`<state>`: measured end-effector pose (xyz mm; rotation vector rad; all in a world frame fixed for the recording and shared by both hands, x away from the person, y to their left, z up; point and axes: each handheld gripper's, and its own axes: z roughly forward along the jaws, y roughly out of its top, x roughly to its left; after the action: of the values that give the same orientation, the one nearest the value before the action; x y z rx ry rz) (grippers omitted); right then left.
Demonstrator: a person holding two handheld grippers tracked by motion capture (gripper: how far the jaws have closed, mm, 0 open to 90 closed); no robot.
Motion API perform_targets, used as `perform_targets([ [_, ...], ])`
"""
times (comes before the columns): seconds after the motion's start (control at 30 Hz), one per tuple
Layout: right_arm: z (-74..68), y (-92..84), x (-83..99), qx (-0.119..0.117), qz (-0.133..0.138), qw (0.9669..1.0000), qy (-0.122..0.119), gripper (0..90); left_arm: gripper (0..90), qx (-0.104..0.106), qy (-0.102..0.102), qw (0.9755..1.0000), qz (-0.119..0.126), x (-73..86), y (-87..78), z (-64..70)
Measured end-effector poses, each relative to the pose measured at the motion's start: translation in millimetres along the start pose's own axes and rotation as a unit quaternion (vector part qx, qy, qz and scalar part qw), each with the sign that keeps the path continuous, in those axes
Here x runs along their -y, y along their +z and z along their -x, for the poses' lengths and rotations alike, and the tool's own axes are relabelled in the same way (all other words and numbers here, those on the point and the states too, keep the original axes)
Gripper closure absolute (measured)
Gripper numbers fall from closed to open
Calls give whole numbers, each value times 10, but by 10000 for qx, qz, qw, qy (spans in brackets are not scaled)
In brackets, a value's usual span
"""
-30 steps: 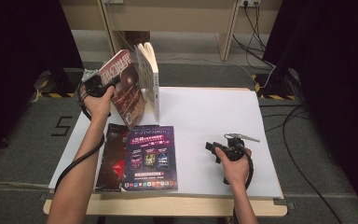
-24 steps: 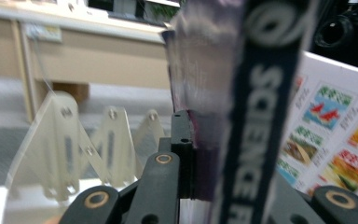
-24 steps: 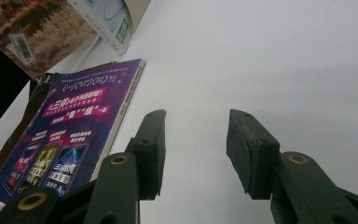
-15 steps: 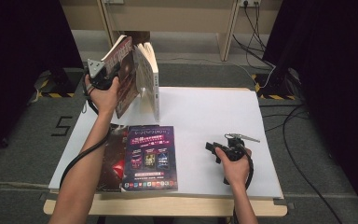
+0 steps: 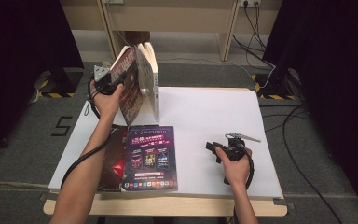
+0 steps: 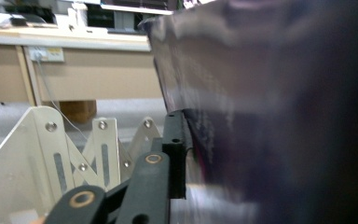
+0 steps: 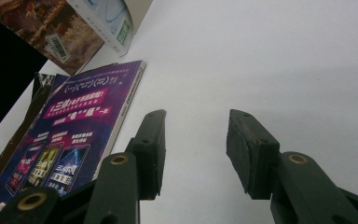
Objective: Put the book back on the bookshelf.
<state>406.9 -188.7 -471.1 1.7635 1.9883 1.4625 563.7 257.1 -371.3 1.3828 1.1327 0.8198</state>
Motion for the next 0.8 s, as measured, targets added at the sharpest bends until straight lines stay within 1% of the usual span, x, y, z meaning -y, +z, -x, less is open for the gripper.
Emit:
perform_targets([
  [0.03,-7,0,1,-8,-13,10000,30,579,755,48,-78,9999,-63,-14,-14,-4],
  [0.07,-3,7,5,6,-9,10000,-21,579,749,65,-127,9998,-110,-26,-25,-8],
  [0.1,-11,7,7,4,-37,10000,17,579,744,91,-173,9997,-146,-36,-33,-13],
  [0.17,-19,6,8,-19,-64,10000,70,579,730,167,-342,9990,-250,-58,-58,-25],
  [0.23,-7,8,8,5,-35,10000,-7,579,718,246,-444,9982,-323,-81,-99,-23],
  [0.27,-8,5,7,4,-31,10000,19,579,713,282,-464,9979,-345,-86,-112,-19],
  [0.3,-1,6,5,6,-19,10000,-18,579,707,300,-469,9978,-357,-90,-127,-14],
  [0.4,3,3,5,-4,-24,10000,-1,579,709,316,-500,9975,-381,-90,-181,5],
  [0.43,-2,-1,4,-7,-39,10000,35,579,712,312,-496,9975,-404,-82,-190,12],
  [0.47,0,-3,3,3,-41,10000,14,579,716,306,-467,9973,-466,-68,-194,20],
  [0.53,1,0,5,-7,-41,10000,13,578,726,339,-515,9966,-541,-22,-190,22],
  [0.63,2,4,8,-9,-41,10000,5,577,730,317,-640,9961,-526,14,-185,8],
  [0.73,1,4,10,-14,-57,10000,26,577,726,302,-677,9955,-596,47,-162,11],
  [0.77,3,6,11,-8,-52,10000,11,577,727,296,-671,9953,-628,59,-154,14],
  [0.8,-1,4,10,-16,-72,10000,50,577,729,287,-646,9953,-661,68,-150,17],
])
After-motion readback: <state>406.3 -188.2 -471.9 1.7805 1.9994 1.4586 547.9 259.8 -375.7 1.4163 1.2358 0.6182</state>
